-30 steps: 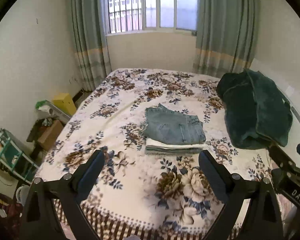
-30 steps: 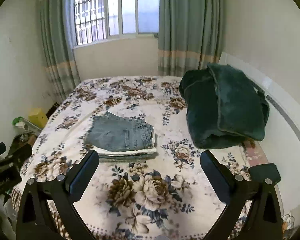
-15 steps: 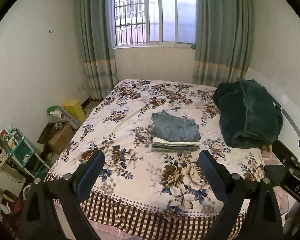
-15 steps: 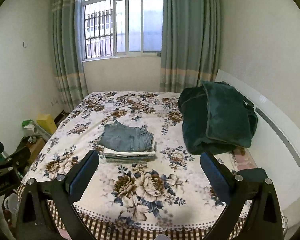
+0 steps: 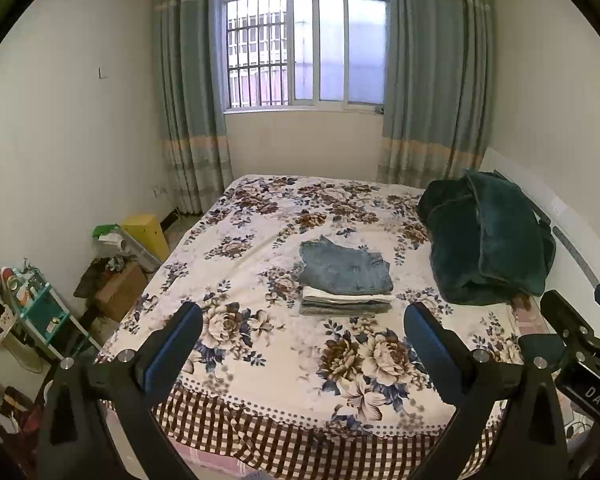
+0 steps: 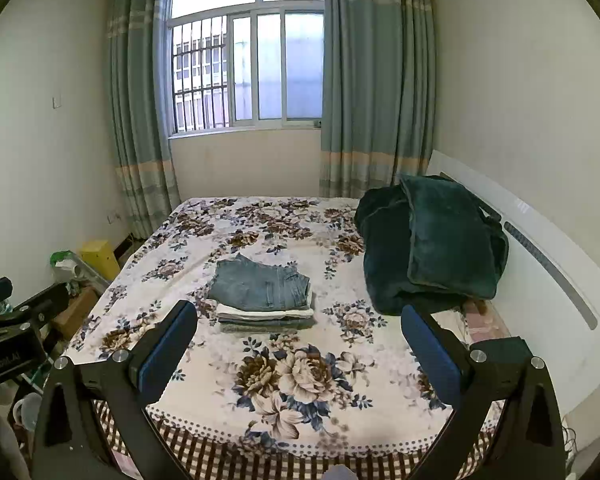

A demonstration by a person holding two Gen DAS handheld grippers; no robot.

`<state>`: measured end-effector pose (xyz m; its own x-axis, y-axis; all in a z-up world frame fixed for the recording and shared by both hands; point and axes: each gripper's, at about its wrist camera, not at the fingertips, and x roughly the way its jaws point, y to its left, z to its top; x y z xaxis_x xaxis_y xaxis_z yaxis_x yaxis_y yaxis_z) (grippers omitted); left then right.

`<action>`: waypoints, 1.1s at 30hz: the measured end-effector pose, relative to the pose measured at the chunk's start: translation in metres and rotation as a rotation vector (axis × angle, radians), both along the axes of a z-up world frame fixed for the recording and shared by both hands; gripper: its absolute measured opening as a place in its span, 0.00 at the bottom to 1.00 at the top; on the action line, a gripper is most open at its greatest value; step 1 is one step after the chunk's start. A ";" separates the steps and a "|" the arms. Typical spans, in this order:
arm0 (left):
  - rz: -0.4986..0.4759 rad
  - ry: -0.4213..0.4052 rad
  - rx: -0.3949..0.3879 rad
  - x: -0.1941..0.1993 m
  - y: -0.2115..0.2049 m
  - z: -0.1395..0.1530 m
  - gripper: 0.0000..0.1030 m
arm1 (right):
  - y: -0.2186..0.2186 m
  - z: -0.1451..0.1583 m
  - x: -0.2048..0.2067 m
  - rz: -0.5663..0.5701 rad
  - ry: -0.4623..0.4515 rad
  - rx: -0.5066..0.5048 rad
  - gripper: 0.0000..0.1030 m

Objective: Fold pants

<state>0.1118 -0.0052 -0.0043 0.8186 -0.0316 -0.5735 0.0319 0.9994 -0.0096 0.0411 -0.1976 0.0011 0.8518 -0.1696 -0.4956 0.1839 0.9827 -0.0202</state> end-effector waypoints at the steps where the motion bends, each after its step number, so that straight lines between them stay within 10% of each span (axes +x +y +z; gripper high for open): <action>1: -0.001 0.000 0.000 -0.001 0.000 0.000 1.00 | -0.001 0.001 0.001 0.003 -0.001 0.001 1.00; 33: 0.003 -0.006 0.012 -0.019 0.004 0.009 1.00 | 0.009 0.005 -0.002 0.045 0.015 0.027 1.00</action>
<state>0.0923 -0.0016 0.0046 0.8221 -0.0221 -0.5688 0.0285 0.9996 0.0023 0.0394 -0.1888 0.0060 0.8505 -0.1177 -0.5126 0.1393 0.9902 0.0037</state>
